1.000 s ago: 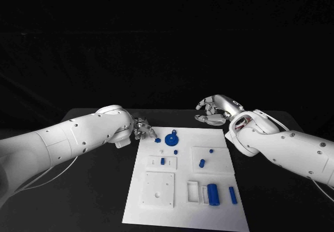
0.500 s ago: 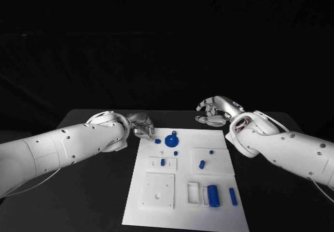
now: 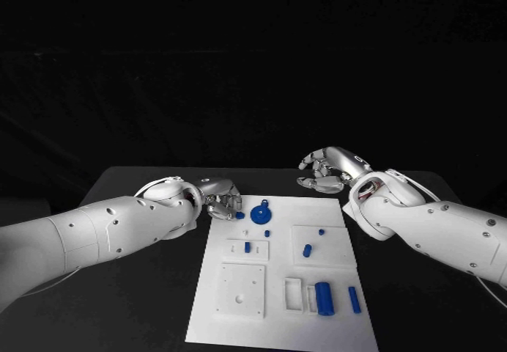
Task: Assemble the parts on the task board
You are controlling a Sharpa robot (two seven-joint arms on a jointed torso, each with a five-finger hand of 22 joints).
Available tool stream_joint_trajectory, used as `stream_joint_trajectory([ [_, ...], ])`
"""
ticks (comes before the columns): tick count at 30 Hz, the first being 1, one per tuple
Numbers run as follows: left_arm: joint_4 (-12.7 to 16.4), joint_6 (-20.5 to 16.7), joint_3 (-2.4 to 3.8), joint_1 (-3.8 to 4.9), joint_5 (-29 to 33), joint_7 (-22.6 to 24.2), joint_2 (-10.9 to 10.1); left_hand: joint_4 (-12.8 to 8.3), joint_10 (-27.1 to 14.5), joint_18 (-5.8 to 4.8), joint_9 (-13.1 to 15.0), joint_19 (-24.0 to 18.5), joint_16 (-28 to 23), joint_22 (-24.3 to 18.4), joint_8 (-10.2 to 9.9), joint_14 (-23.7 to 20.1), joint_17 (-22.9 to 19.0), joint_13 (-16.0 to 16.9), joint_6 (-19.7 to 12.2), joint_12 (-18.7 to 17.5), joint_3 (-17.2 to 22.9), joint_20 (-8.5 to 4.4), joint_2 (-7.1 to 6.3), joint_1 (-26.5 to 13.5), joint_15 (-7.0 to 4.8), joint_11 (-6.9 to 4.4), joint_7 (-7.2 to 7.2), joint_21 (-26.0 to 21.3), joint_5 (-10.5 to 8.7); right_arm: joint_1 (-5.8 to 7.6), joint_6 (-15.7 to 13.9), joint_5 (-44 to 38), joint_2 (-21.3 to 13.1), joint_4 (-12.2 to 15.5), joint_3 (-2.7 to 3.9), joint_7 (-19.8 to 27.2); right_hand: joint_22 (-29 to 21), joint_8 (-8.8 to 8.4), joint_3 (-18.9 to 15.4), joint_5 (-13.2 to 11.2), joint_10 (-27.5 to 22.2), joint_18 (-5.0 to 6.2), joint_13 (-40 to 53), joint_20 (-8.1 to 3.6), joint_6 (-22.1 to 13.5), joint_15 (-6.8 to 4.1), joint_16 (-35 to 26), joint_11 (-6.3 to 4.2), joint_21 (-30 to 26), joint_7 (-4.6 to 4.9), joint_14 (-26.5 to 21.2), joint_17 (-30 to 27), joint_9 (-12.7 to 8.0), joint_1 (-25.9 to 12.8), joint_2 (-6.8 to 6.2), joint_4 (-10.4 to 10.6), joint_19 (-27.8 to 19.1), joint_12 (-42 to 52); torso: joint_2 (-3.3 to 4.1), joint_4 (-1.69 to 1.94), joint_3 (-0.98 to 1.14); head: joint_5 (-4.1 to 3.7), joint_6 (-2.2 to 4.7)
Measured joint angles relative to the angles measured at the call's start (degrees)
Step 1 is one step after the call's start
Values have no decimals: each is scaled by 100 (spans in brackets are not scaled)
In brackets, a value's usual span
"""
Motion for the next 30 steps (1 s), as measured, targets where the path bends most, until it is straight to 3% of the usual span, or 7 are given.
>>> stream_joint_trajectory([
  [9,-153,-10,2,-69,-105,59,137,71,21,0,-149,69,0,11,-64,28,43,-22,-73,-33,-71,-16,-42,-149,-28,21,73,-26,-51,0,3,0,-7,16,-2,1,-1,0,0,0,0,0,0,0,7,0,0,0,0,-7,0,0,0,0,0,0,0,0,7,-8,5,-15,2],
  [23,-282,1,4,-73,-124,5,217,149,21,0,-298,68,0,36,-132,28,84,-53,-205,-48,-37,-16,-71,-180,-28,21,101,-49,-63,0,8,0,-6,31,0,1,-1,0,0,0,0,0,-6,1,2,0,0,0,0,9,0,0,0,0,0,0,-1,23,-1,-3,9,-37,-1],
  [30,-289,117,4,-73,-125,-65,240,149,-124,0,-363,119,0,85,-75,90,140,-175,-165,-291,-37,-27,-65,-174,-47,124,126,-73,4,0,13,0,-5,31,0,1,-1,0,0,0,0,0,-6,1,7,0,0,0,0,16,0,0,0,0,0,0,-1,23,-4,-1,9,-46,-4],
])
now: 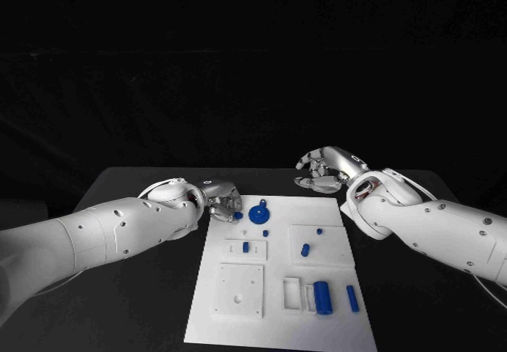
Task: Assemble the parts on the task board
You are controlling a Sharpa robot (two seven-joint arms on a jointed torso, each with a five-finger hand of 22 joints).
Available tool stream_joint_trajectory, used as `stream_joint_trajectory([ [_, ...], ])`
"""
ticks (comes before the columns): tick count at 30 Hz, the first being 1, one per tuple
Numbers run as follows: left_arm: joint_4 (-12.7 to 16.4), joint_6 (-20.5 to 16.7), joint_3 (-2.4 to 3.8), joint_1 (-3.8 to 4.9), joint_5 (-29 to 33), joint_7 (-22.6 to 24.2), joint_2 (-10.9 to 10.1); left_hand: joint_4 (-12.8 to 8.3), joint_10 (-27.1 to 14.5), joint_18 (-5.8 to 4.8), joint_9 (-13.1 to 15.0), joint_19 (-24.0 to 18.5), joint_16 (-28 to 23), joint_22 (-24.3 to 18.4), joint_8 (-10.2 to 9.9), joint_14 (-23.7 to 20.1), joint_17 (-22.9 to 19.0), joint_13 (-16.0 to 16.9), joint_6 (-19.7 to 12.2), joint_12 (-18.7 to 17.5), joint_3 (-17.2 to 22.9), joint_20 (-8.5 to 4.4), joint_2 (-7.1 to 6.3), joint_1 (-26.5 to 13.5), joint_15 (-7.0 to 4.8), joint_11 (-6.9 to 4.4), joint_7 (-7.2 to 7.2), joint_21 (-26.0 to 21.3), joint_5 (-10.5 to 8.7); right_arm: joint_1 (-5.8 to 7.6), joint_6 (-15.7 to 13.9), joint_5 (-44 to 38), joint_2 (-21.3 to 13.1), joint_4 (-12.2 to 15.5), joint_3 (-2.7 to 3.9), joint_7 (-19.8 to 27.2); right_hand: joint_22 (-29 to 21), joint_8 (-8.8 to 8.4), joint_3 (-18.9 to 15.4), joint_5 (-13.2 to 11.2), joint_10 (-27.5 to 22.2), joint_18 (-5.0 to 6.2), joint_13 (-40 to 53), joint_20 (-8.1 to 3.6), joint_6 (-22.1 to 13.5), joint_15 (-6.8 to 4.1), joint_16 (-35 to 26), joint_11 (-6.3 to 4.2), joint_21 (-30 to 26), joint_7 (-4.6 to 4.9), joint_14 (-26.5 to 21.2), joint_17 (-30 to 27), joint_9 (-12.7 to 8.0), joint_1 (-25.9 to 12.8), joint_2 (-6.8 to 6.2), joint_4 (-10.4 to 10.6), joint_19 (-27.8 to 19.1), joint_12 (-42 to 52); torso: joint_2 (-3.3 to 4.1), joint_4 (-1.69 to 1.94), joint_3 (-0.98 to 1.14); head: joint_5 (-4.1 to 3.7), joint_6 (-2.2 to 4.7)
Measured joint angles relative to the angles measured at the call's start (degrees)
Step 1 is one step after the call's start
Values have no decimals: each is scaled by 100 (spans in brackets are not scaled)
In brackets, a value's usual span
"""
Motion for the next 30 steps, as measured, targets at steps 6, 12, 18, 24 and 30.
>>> stream_joint_trajectory([
  [6,-46,89,0,0,-11,-64,76,0,-82,0,-90,41,24,51,67,10,61,-178,27,-329,0,0,55,-5,-9,82,-25,1,0,0,4,0,2,0,-1,0,0,0,0,0,0,0,0,0,0,0,0,0,0,-1,0,0,0,0,0,0,0,0,0,1,0,-2,-4],
  [12,-101,148,14,-2,-46,-149,135,0,-111,0,-178,144,67,95,110,123,122,-323,34,-676,0,-20,111,-61,-1,111,-32,2,0,0,7,-1,-2,12,-1,0,0,0,0,0,0,0,0,0,1,0,0,0,0,-2,0,0,0,0,0,0,0,0,0,0,-1,1,-4],
  [18,-126,166,27,8,-59,-215,146,15,-87,0,-225,195,67,111,110,172,143,-418,34,-837,-15,-30,117,-67,-10,133,-32,2,23,0,11,-1,-8,20,0,2,0,0,0,0,0,0,1,-3,2,0,0,0,0,-3,0,0,0,0,0,0,4,0,4,-3,-1,-7,-4],
  [24,-132,207,35,17,-80,-279,157,31,-67,0,-247,236,92,127,143,211,161,-440,34,-929,0,-30,177,-52,-7,150,-33,2,46,0,16,-1,-13,23,0,3,-1,0,0,0,0,0,-4,-16,3,0,0,0,0,-5,0,0,0,0,0,0,12,0,4,-3,0,-15,-19],
  [30,-140,249,40,25,-104,-333,188,30,80,0,-271,277,109,152,207,267,184,-491,75,-1015,0,-31,228,-57,-21,127,-36,2,71,0,20,-1,-10,26,0,4,-1,0,0,0,0,0,-5,-25,10,0,0,0,0,-12,0,0,0,0,0,0,2,0,2,1,1,-16,-27],
])
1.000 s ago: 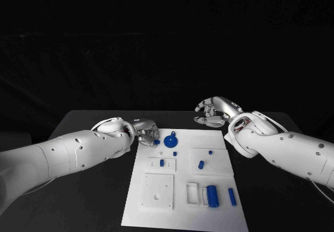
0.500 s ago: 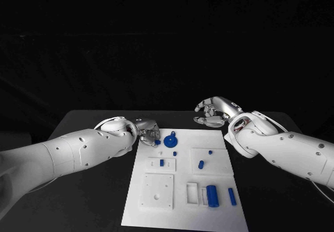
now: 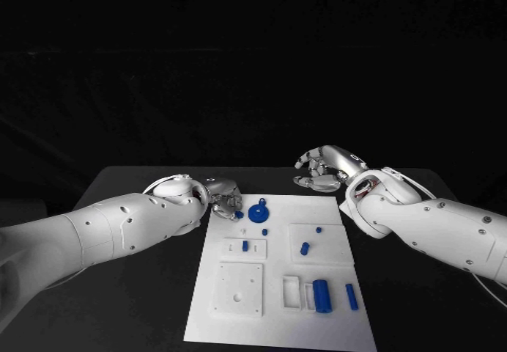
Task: Assemble the parts on the task board
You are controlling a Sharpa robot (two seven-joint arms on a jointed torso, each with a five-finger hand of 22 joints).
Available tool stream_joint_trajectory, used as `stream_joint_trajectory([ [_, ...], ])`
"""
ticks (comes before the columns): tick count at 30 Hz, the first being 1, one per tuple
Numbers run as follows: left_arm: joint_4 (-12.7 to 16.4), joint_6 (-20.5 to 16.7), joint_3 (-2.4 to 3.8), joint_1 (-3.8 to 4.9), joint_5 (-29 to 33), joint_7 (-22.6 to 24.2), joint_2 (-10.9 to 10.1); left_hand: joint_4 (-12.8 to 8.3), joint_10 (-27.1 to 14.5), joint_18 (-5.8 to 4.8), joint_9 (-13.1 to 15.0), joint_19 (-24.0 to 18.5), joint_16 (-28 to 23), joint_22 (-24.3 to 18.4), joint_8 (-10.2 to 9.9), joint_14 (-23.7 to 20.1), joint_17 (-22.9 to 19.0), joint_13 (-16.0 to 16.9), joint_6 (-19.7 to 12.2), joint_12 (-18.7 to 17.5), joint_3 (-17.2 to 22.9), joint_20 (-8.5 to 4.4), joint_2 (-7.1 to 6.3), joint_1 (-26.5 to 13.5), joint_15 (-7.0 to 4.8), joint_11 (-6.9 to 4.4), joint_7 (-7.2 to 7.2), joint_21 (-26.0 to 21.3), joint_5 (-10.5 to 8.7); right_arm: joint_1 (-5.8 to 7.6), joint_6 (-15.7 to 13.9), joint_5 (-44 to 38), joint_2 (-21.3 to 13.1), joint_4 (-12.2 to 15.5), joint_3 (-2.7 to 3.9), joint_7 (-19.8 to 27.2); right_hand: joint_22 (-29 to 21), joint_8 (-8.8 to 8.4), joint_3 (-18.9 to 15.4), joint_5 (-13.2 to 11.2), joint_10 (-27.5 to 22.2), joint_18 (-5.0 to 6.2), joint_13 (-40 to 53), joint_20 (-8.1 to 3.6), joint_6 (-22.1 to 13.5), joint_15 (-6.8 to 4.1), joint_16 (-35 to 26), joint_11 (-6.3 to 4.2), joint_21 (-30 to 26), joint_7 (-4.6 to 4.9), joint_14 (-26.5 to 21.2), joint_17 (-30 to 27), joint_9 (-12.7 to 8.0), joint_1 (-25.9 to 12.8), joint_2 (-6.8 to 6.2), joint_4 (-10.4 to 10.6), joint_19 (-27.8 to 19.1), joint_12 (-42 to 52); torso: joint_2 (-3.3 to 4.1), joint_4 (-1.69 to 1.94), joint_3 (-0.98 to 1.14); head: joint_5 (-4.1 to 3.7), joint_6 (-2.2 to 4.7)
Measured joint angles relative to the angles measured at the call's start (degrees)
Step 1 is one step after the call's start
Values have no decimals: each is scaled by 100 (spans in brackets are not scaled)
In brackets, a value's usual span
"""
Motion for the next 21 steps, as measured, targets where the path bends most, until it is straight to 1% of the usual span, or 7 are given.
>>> stream_joint_trajectory([
  [3,0,5,2,-4,-8,-18,10,0,68,0,-11,20,20,10,23,20,11,-6,10,-9,0,-20,5,-5,-20,-28,-9,0,0,0,2,0,0,1,0,1,0,0,0,0,0,0,0,0,0,0,0,0,0,0,0,0,0,0,0,0,0,0,-2,0,0,3,-4],
  [6,-1,5,6,-12,-22,-29,19,0,161,0,-25,30,20,22,76,41,22,-6,78,-58,0,-30,54,8,-41,-39,-37,0,0,0,3,0,0,1,0,1,0,0,0,0,0,0,0,1,0,0,0,0,0,-1,0,0,0,0,0,0,0,0,-2,0,-1,5,-5],
  [7,-3,4,7,-15,-30,-31,22,0,195,0,-29,42,20,29,85,51,28,-6,103,-69,0,-39,61,15,-50,-65,-42,0,0,0,4,0,0,2,0,1,0,0,0,0,0,1,0,1,0,0,0,0,0,-1,0,0,0,0,0,0,0,0,-2,0,-1,5,-6],
  [12,-14,-6,11,-28,-76,-36,32,-21,359,0,-48,94,20,31,174,82,45,-7,203,-103,21,-49,113,67,-82,-109,-100,0,0,0,5,0,-3,6,0,2,0,0,0,0,0,0,0,2,-6,0,0,0,0,-12,0,0,0,0,0,0,-1,0,-2,-1,-1,6,-5],
  [16,-22,-21,11,-36,-107,-35,34,-63,455,0,-62,125,20,31,220,112,57,-7,268,-129,30,-42,179,95,-112,-132,-124,0,22,0,6,0,-3,6,0,2,0,0,0,0,0,0,1,2,-11,0,0,0,0,-8,0,0,0,0,0,0,-1,0,-2,-1,-1,6,-3],
  [19,-24,-50,10,-42,-132,-27,34,-81,525,1,-72,143,20,31,247,133,63,-8,305,-167,49,-61,185,102,-133,-136,-131,0,67,0,7,0,-3,7,0,2,0,0,0,0,0,0,1,3,-20,0,0,0,0,0,0,0,3,0,0,0,-1,0,-2,-1,-1,5,-5],
  [21,-25,-75,7,-47,-144,-23,34,-92,568,1,-82,162,20,30,264,143,67,-10,342,-212,59,-42,186,103,-143,-154,-147,0,95,0,8,0,-2,7,0,2,0,0,0,0,0,0,1,3,-20,0,0,0,0,0,0,0,5,0,0,0,-1,0,-2,-1,0,4,-10],
])
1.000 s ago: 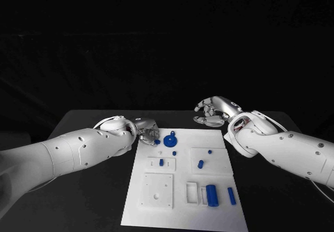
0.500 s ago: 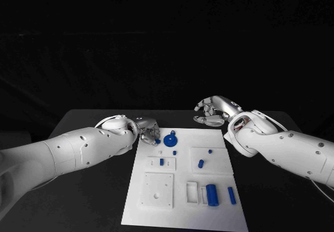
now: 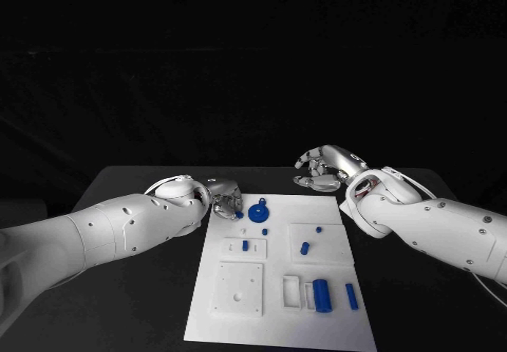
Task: Assemble the parts on the task board
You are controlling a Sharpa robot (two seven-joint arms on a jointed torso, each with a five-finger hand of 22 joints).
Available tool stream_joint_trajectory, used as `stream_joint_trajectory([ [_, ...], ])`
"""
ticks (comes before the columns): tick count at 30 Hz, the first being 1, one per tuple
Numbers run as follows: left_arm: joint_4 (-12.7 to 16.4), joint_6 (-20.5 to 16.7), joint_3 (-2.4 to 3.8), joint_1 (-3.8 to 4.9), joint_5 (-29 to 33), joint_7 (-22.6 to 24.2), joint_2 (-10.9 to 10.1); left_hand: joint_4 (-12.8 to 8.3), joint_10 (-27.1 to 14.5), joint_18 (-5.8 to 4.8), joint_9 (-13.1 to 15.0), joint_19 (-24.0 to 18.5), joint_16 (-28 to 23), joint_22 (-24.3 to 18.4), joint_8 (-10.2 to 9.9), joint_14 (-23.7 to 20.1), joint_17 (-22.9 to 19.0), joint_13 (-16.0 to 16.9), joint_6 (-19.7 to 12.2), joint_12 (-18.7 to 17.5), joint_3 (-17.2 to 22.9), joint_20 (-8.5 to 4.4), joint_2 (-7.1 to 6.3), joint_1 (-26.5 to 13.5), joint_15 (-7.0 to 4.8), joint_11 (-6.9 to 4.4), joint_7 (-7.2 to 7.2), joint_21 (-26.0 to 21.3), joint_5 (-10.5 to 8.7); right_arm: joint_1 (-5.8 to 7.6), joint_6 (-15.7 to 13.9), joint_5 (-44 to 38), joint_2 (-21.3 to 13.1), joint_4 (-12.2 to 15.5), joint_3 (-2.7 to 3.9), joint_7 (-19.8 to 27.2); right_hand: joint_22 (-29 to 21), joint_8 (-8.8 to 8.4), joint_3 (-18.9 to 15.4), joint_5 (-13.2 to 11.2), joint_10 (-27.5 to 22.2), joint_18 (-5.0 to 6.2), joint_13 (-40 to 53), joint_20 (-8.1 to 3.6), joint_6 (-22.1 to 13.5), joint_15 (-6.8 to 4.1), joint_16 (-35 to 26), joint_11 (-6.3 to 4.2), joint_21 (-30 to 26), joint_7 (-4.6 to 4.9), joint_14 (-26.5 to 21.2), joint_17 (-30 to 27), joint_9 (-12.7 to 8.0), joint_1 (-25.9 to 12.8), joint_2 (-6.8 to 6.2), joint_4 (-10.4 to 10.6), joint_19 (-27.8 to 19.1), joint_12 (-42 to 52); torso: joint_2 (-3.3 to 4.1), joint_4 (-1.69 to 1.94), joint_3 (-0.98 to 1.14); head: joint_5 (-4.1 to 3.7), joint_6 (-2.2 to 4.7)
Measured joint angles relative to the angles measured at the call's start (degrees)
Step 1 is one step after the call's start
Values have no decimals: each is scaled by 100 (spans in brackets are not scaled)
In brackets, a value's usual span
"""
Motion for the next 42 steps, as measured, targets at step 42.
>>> stream_joint_trajectory([
  [42,481,-1095,135,-144,1206,547,-545,-19,379,0,-160,278,-89,-3,157,296,0,-96,128,-606,36,-71,101,-165,-51,-38,-33,-41,523,0,3,0,-3,0,0,19,4,0,-17,0,0,0,-11,12,30,0,0,0,0,-5,0,-5,-2,0,0,17,-8,-1,-2,1,-3,21,85],
])
